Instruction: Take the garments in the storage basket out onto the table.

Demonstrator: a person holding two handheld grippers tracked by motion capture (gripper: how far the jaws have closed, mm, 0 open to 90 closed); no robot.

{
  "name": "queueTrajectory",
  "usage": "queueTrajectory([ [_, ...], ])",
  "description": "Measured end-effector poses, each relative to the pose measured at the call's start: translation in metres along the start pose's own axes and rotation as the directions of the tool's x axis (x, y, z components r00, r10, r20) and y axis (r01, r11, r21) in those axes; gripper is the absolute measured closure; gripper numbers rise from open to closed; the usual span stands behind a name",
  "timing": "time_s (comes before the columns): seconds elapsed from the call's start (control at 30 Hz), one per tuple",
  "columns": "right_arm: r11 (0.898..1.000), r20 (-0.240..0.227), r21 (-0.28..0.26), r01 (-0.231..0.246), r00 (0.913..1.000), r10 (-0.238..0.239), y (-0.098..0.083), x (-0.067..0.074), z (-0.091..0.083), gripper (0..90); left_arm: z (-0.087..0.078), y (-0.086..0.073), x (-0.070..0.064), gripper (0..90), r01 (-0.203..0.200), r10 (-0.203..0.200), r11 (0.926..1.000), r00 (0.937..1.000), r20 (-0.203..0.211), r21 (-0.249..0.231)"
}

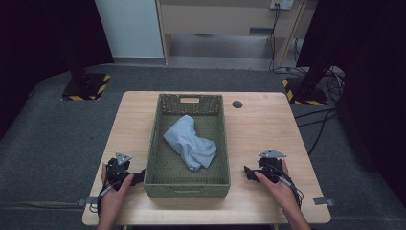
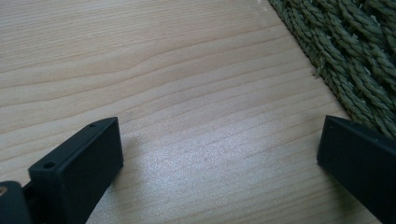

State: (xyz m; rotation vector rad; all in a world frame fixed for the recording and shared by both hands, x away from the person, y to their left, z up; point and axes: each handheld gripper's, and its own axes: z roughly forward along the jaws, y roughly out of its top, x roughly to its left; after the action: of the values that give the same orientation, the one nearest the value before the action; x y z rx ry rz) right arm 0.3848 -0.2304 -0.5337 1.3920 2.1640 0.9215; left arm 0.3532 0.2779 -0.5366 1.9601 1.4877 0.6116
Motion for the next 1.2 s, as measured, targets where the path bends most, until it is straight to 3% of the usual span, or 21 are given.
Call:
queueTrajectory([
  [0.53,0.999,-0.028,-0.015,0.033,0.999,-0.034,0.003,0.008,-0.023,4.0,0.0,0.0,0.0,0.0,0.0,0.0,1.0,1.0,0.0,0.0],
  [1.2,0.995,-0.034,-0.065,0.079,0.9961,-0.081,0.028,0.019,-0.069,3.8,0.0,0.0,0.0,0.0,0.0,0.0,1.0,1.0,0.0,0.0],
])
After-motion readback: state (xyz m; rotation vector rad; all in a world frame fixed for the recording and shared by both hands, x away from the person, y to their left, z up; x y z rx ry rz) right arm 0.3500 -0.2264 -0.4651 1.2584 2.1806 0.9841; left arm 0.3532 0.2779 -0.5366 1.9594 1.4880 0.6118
